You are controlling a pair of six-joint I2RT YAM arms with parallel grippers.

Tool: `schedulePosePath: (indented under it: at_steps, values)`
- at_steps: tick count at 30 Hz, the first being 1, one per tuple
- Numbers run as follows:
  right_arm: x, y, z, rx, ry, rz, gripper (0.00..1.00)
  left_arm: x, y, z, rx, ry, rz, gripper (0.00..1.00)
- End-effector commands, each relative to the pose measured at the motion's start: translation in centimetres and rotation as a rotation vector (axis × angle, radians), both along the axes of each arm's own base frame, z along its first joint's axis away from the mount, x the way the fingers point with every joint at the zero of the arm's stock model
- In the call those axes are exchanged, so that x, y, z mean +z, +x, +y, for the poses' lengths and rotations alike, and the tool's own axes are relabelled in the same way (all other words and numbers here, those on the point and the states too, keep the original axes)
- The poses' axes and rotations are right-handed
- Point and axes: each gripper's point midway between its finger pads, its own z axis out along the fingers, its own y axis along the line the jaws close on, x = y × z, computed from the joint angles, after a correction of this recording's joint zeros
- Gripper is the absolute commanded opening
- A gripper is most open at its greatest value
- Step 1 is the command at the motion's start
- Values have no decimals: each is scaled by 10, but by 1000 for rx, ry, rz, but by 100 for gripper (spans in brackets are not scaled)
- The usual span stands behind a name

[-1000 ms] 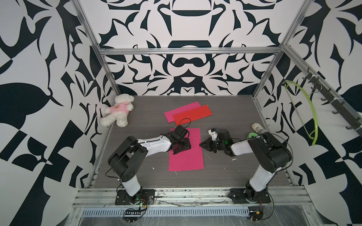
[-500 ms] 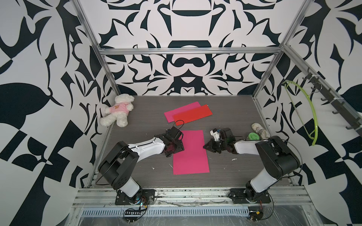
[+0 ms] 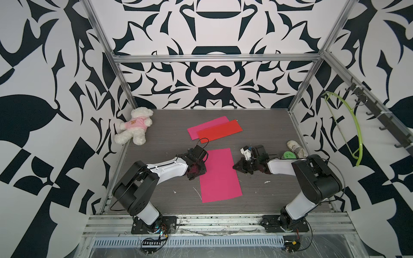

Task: Fold the rectangular paper in half along the long edge
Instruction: Fold the paper at the center of the board.

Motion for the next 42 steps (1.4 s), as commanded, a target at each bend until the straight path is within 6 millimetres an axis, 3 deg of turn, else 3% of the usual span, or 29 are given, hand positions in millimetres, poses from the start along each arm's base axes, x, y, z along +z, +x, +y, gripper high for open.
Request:
schedulePosePath:
  at_steps: [1,14,32,37,42]
  values:
    - [9,11,-1,-26,-7,-37,0,-33,-40,16,-9,78,150,26]
    - [8,14,-3,-47,-13,-35,0,-34,-57,38,36,110,157,35]
    - [13,14,-1,-35,1,-42,0,-41,-62,39,25,127,182,3]
    - [22,15,-4,-29,-29,-66,0,-42,-63,39,24,127,183,4]
    - [29,15,-6,-20,-48,-85,0,-42,-61,37,18,122,181,13]
